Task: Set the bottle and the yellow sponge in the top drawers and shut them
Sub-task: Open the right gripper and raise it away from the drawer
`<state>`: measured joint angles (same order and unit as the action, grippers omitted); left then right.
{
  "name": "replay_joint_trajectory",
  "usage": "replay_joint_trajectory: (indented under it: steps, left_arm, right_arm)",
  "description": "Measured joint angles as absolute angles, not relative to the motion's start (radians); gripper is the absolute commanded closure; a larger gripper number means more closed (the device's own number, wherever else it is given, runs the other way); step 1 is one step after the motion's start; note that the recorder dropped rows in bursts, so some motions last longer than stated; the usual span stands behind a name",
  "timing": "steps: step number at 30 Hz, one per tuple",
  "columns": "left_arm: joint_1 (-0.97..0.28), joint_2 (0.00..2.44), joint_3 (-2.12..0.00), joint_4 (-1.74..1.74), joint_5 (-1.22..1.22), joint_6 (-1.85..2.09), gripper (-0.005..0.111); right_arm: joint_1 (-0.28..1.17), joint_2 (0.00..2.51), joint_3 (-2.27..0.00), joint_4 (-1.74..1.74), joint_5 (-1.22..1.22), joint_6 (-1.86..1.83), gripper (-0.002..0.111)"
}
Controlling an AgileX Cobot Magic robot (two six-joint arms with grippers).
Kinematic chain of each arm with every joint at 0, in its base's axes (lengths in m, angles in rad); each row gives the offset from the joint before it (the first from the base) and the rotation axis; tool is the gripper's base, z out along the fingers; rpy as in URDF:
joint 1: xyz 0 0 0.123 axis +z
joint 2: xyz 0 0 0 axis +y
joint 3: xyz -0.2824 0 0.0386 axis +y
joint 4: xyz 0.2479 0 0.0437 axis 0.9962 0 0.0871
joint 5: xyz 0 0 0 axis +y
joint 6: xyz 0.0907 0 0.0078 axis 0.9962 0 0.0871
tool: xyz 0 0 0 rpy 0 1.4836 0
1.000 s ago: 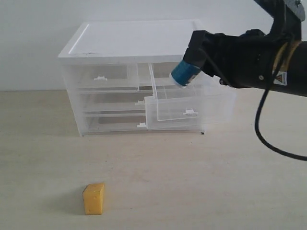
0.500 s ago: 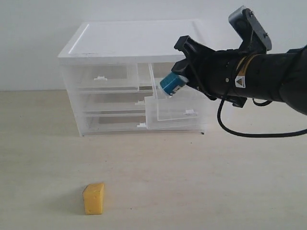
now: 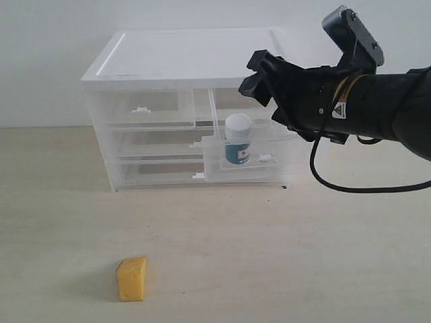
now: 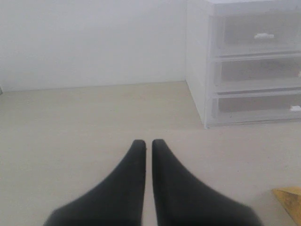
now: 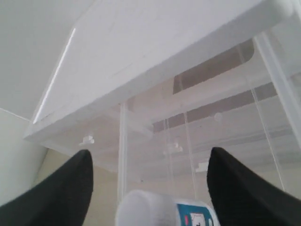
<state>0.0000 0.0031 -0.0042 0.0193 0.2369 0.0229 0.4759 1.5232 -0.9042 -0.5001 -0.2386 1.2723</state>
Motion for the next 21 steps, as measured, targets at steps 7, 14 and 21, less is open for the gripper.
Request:
replay_joint_trajectory:
  steps: [7, 14, 21]
  left_arm:
    - [0.000, 0.003, -0.004, 0.019, 0.237, 0.023, 0.103]
    - [0.000, 0.003, -0.004, 0.019, 0.237, 0.023, 0.103]
    - [0.000, 0.003, -0.004, 0.019, 0.237, 0.023, 0.103]
  right_arm:
    - [0.476, 1.414, -0.906, -0.683, -0.286, 1.028, 0.108]
    - [0.476, 1.387, -0.906, -1.098, -0.218, 0.998, 0.108]
    - [0.476, 1.387, -0.992, -1.390, -0.149, 1.048, 0.108]
